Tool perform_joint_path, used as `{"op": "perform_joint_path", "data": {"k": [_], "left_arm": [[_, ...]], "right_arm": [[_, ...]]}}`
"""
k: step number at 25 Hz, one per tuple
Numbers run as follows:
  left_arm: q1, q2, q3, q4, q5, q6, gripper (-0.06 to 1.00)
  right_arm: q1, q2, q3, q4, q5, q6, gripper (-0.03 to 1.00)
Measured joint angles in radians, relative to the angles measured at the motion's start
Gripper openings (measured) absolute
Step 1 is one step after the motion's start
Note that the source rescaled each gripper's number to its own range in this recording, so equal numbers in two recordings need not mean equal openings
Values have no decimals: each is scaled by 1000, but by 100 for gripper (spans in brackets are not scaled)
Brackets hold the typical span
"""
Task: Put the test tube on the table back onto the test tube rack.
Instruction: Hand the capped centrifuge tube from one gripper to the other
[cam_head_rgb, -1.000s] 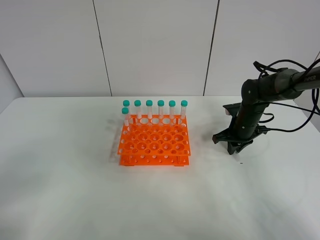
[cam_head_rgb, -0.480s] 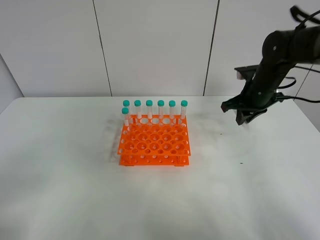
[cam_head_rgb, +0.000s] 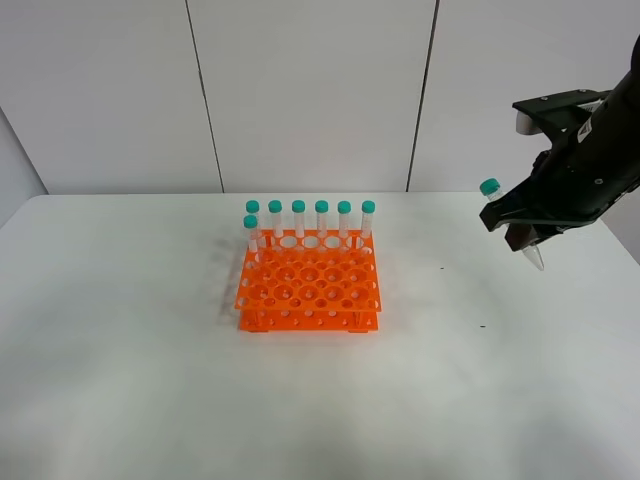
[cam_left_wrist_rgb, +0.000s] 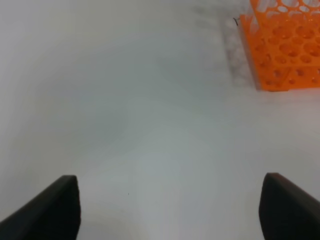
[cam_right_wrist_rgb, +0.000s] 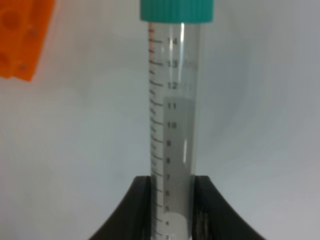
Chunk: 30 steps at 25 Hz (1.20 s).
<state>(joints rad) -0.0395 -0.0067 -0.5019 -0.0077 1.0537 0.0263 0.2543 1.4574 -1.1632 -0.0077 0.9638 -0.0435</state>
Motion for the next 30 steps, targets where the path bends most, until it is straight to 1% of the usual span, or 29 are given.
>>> {"op": "perform_joint_path", "data": {"k": [3, 6, 8, 11, 15, 18, 20, 25, 27, 28, 30], "left_arm": [[0, 0, 0, 0, 0, 0, 98], [0, 0, 0, 0, 0, 0, 98], [0, 0, 0, 0, 0, 0, 98], [0, 0, 0, 0, 0, 0, 98], [0, 0, 0, 0, 0, 0, 98], [0, 0, 0, 0, 0, 0, 98], [0, 0, 0, 0, 0, -1, 98], [0, 2, -24, -4, -36, -16, 98], [0, 39, -67, -33, -66, -19, 98], [0, 130, -117, -74, -97, -19, 98], [0, 234, -172, -122, -127, -19, 98]], "right_arm": [[74, -17, 3, 15, -10, -80, 3], [147, -18, 5, 37, -71, -167, 3], [172, -18, 7, 90, -110, -219, 3], [177, -24, 38, 168, -145, -291, 3], [177, -74, 189, 255, -199, -387, 3], [177, -125, 279, 327, -243, -487, 3], [177, -150, 301, 394, -253, -590, 3], [177, -159, 304, 584, -262, -783, 3], [177, -159, 304, 676, -274, -851, 3], [177, -159, 304, 705, -280, -885, 3], [177, -159, 304, 753, -291, -933, 3]]}}
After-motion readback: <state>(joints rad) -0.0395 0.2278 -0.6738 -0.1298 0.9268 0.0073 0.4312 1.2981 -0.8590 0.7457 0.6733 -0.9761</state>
